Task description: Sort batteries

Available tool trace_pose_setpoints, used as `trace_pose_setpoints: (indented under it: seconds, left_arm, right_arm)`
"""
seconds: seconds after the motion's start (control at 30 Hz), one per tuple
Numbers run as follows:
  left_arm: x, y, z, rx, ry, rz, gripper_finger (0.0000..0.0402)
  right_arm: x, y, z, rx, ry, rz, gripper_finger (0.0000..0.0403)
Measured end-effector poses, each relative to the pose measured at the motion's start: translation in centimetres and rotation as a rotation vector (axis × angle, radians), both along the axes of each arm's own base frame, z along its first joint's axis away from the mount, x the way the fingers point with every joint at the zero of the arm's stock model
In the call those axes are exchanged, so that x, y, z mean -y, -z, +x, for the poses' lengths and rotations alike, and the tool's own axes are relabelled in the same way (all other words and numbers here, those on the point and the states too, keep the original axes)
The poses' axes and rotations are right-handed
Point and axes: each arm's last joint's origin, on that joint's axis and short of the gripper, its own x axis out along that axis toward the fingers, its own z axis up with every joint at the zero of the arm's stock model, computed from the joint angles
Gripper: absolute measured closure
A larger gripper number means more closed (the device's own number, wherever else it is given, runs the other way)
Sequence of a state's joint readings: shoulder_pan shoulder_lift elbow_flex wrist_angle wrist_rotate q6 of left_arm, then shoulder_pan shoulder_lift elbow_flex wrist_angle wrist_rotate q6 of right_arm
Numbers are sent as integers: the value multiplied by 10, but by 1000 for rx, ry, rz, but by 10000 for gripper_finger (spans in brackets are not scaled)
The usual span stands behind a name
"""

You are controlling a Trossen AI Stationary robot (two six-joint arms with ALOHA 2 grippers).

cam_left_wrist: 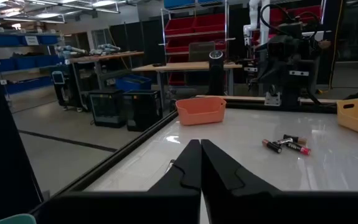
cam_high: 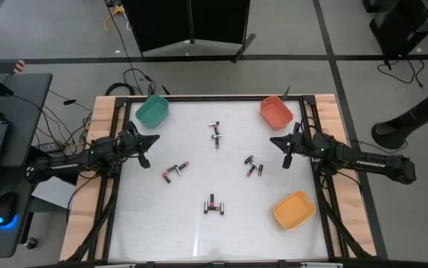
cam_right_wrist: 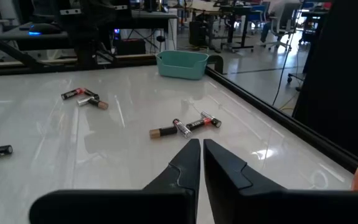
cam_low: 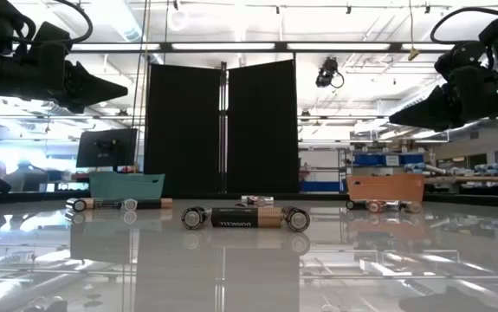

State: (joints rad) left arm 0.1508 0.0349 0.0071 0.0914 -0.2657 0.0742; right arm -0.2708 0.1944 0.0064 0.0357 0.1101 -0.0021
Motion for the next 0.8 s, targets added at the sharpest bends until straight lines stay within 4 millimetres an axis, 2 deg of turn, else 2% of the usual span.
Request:
trace_pose_setpoints:
  seconds: [0.6, 0.8]
  left_arm:
    - [0, 0, 0, 0, 0, 0, 395]
    - [0, 0, 0, 0, 0, 0, 396]
  right_arm:
    - [0, -1, 0, 5, 0, -2, 371]
    - [0, -14, 1, 137, 0, -39, 371]
